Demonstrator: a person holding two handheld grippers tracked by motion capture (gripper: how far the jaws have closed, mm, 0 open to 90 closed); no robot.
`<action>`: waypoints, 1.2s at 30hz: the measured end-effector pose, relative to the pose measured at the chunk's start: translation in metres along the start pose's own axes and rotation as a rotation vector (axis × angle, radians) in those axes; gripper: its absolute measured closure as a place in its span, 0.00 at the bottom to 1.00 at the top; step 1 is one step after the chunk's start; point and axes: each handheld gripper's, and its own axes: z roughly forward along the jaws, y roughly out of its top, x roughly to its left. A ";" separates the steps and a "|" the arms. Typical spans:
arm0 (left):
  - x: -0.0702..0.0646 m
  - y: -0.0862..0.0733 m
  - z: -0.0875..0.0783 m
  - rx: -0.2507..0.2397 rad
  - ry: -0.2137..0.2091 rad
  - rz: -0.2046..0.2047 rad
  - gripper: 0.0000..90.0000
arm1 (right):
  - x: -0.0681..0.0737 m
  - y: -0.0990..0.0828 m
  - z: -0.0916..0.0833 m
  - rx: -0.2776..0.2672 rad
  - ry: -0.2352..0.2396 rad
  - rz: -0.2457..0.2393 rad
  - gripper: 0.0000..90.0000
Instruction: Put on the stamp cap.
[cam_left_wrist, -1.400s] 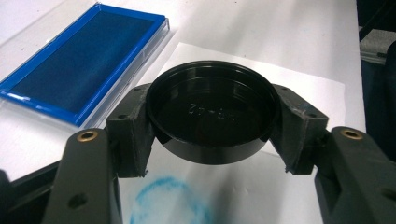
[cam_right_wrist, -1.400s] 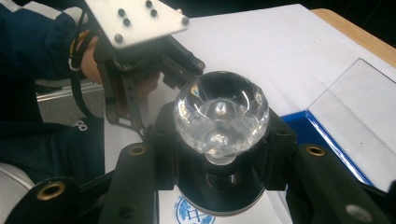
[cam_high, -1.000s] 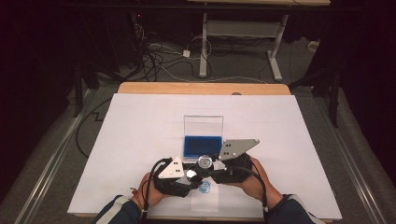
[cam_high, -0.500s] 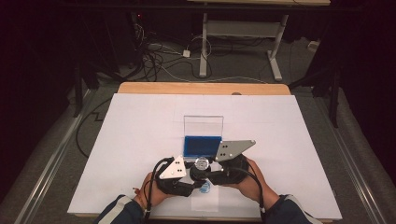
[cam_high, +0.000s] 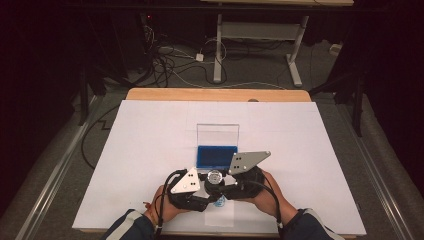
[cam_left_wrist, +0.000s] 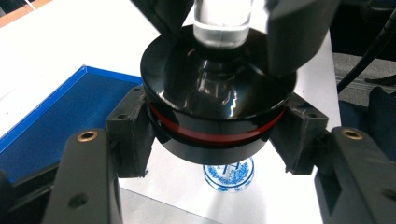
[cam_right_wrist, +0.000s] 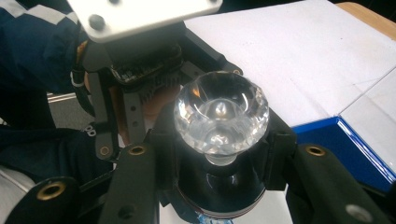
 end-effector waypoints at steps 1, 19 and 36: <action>0.000 0.000 0.000 0.003 0.003 0.003 0.41 | 0.000 -0.001 0.001 -0.001 0.001 0.002 0.65; 0.000 0.000 -0.003 -0.014 0.015 0.004 0.41 | -0.003 -0.004 0.000 -0.020 0.024 0.027 0.66; -0.001 0.000 -0.001 0.018 0.027 0.021 0.41 | -0.003 -0.008 0.003 -0.010 0.025 0.032 0.67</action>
